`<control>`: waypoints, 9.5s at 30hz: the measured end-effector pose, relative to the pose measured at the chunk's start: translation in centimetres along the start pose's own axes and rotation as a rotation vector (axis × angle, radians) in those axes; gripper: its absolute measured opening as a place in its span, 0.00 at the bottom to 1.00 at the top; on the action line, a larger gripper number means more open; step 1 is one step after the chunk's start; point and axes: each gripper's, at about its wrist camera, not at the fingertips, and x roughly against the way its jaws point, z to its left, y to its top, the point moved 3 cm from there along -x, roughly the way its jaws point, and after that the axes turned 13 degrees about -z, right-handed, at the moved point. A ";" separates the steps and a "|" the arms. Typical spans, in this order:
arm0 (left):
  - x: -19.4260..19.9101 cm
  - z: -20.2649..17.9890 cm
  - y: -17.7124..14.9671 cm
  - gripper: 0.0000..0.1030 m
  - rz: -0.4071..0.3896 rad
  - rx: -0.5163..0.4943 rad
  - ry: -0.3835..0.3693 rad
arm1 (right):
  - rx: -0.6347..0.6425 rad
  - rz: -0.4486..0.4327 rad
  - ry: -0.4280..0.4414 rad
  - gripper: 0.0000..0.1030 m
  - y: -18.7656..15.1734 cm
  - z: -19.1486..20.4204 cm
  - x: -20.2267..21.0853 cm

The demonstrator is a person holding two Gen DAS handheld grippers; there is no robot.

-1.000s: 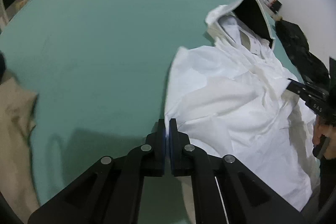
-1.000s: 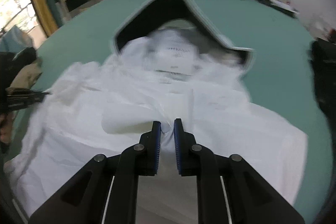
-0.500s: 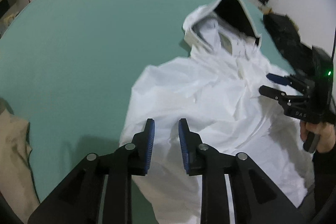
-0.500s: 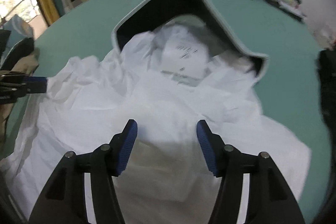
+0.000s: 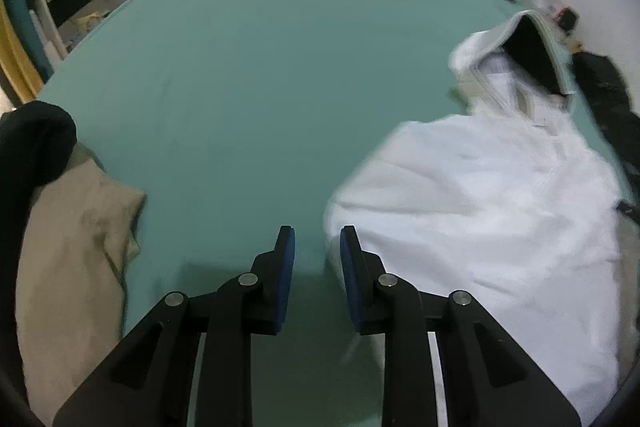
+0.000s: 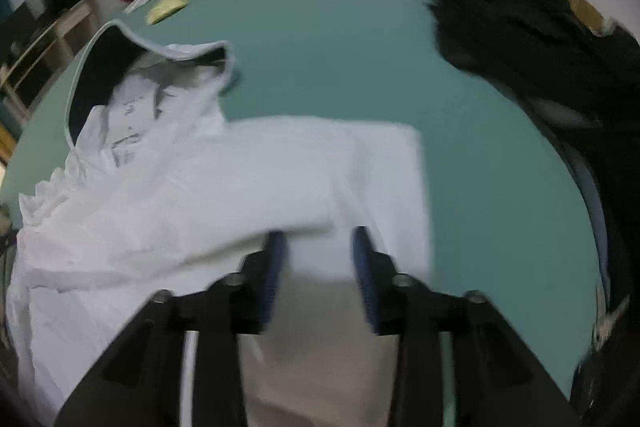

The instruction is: Fold large clothes

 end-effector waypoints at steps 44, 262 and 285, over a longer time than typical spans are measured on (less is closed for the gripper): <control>2.4 -4.0 2.5 0.36 -0.112 0.063 -0.129 | 0.169 0.020 0.297 0.52 10.6 8.6 -12.2; 31.2 1.9 -18.2 0.04 0.085 0.069 -0.103 | -0.118 0.013 0.184 0.05 -17.4 -5.4 28.0; 23.6 0.4 -3.3 0.04 -0.199 0.047 -0.108 | -0.074 -0.217 0.245 0.06 -3.1 -4.4 20.2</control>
